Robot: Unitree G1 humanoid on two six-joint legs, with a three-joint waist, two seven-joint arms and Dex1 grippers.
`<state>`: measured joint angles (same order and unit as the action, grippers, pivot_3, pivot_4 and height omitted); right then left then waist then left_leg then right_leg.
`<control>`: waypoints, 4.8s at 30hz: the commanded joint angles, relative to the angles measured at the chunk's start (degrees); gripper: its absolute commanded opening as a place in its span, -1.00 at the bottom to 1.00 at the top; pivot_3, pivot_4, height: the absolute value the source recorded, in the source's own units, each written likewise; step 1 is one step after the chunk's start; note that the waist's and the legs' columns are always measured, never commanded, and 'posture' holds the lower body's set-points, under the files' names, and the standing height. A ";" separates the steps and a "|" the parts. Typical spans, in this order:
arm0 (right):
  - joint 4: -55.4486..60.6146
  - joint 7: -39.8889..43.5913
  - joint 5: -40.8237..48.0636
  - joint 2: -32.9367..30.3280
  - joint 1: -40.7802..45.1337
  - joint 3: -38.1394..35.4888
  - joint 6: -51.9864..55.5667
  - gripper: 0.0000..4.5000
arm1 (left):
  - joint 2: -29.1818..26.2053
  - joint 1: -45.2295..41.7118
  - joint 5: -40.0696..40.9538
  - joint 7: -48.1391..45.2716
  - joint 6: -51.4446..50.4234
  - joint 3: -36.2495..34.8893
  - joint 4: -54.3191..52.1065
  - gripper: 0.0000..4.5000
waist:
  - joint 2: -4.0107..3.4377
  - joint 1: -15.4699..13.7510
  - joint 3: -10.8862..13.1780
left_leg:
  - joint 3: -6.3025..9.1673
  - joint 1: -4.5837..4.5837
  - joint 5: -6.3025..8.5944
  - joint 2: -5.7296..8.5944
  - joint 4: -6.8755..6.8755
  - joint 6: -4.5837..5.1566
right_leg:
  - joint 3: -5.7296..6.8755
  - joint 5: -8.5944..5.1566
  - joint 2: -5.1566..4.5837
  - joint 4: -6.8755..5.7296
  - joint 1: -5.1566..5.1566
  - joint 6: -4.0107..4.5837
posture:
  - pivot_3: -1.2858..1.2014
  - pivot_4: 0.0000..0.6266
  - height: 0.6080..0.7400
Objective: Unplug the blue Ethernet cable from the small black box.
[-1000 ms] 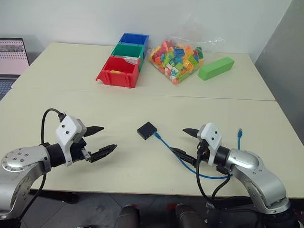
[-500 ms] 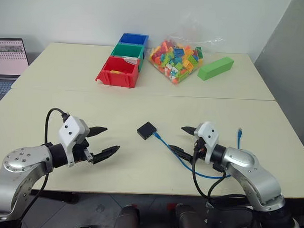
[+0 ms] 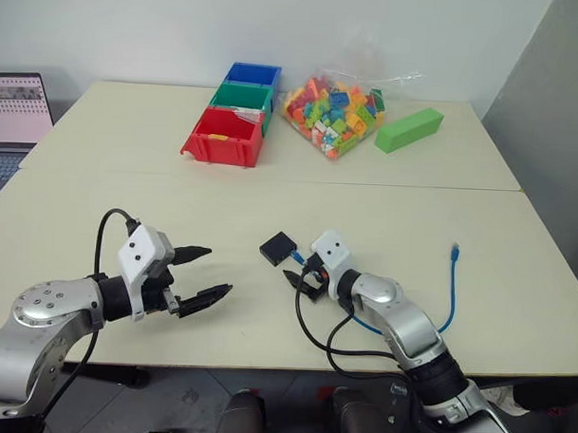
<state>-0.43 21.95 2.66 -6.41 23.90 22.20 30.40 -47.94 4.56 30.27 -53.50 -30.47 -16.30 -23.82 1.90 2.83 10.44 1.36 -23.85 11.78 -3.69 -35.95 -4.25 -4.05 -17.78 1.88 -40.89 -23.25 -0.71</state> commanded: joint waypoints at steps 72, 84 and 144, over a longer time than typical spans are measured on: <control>2.82 25.92 -12.16 -18.58 11.80 3.15 -56.32 -0.91 | 4.86 -18.90 20.55 -7.41 -22.06 7.50 10.45 -0.65 | 0.02 0.04 0.04 | 0.05 -0.01 0.00 0.02 -0.03 0.00 | 0.06 0.10 0.02 -0.03 0.03 0.18 | 0.03 -0.52 1.00; 11.01 32.62 -0.25 -19.50 9.37 1.88 -39.85 0.10 | 4.03 -17.52 18.09 -11.87 -17.48 8.37 11.19 -0.65 | 0.02 0.00 0.04 | 0.06 -0.01 -0.01 0.02 -0.03 -0.01 | 0.07 0.13 0.02 -0.03 0.03 0.23 | 0.03 -0.52 1.00; 14.89 33.21 38.35 -16.02 9.86 -8.43 21.42 -0.97 | 2.80 -16.13 13.63 -19.01 -8.52 11.24 9.79 -0.65 | -0.01 0.37 0.06 | 0.06 -0.04 0.00 0.01 0.00 0.01 | 0.08 -0.03 0.04 0.01 -0.01 0.02 | 0.03 -0.52 1.00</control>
<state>13.08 54.55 39.97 -22.18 32.68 14.50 51.56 -44.81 -11.42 43.69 -72.58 -39.67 -4.59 -12.87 1.89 3.20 10.50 1.43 -23.89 11.78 -3.68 -35.95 -4.24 -3.97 -17.80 1.93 -40.88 -23.26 -0.69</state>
